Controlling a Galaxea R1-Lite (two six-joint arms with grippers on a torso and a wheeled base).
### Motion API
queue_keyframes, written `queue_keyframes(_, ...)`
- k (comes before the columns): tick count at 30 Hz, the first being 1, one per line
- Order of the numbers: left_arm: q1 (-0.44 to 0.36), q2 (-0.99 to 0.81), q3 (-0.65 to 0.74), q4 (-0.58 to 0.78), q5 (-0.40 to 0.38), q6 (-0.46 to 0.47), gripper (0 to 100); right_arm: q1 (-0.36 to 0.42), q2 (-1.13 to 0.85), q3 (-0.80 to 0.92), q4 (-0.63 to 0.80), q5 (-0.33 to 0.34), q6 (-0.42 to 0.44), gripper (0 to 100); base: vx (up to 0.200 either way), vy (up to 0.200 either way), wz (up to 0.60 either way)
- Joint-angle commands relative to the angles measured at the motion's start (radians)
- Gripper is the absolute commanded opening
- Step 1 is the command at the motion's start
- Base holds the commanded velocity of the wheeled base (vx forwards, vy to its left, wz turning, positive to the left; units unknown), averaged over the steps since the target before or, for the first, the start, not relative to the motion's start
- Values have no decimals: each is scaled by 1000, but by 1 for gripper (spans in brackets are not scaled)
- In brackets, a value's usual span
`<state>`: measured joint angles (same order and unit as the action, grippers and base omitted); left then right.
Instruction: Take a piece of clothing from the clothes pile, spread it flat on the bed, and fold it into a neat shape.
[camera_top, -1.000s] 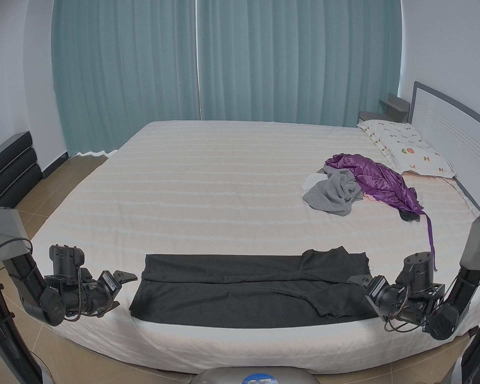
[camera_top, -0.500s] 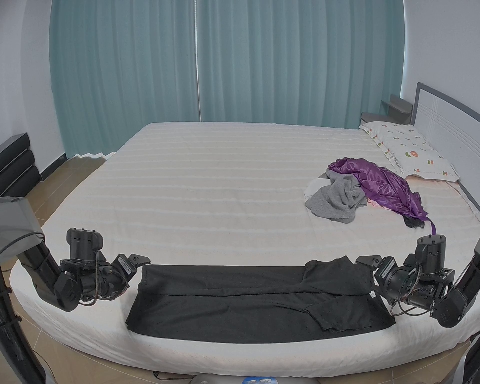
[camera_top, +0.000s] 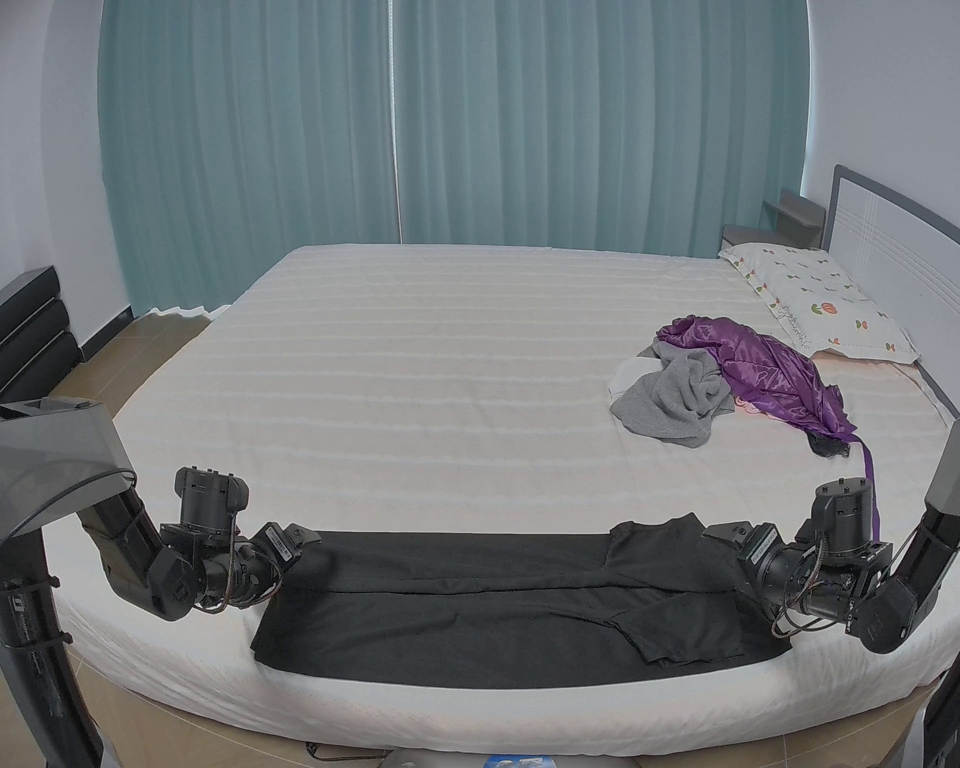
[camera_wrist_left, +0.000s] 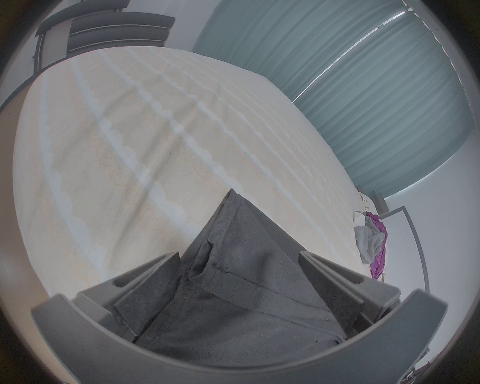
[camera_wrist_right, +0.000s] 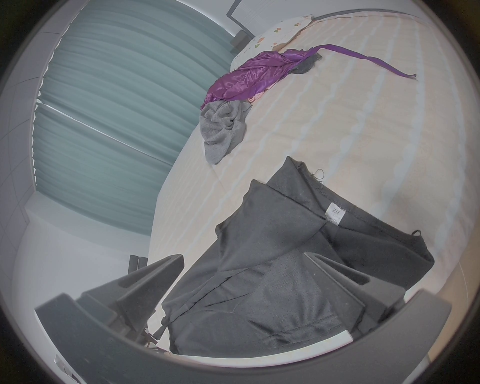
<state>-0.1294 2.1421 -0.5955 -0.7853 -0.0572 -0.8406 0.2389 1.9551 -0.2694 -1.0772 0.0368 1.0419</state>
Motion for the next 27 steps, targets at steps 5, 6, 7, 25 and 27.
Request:
queue_keyframes(5, -1, 36, -27, 1, 5, -2, 0, -12, 57, -16, 3, -3, 0, 100, 0, 0, 0)
queue_keyframes(6, -1, 36, -27, 1, 5, -2, 0, -12, 57, -16, 3, -3, 0, 100, 0, 0, 0)
queue_keyframes(7, -1, 32, -26, 1, 8, -2, 0, -13, 76, -31, 13, -5, 0, 100, 0, 0, 0)
queue_keyframes(25, 5, -28, -17, 1, 13, -2, 0, -63, 203, -162, 95, -66, -46, 100, 0, 0, 0)
queue_keyframes(27, 5, -28, -17, 1, 13, -2, 0, -63, 209, -174, 106, -66, -46, 100, 0, 0, 0)
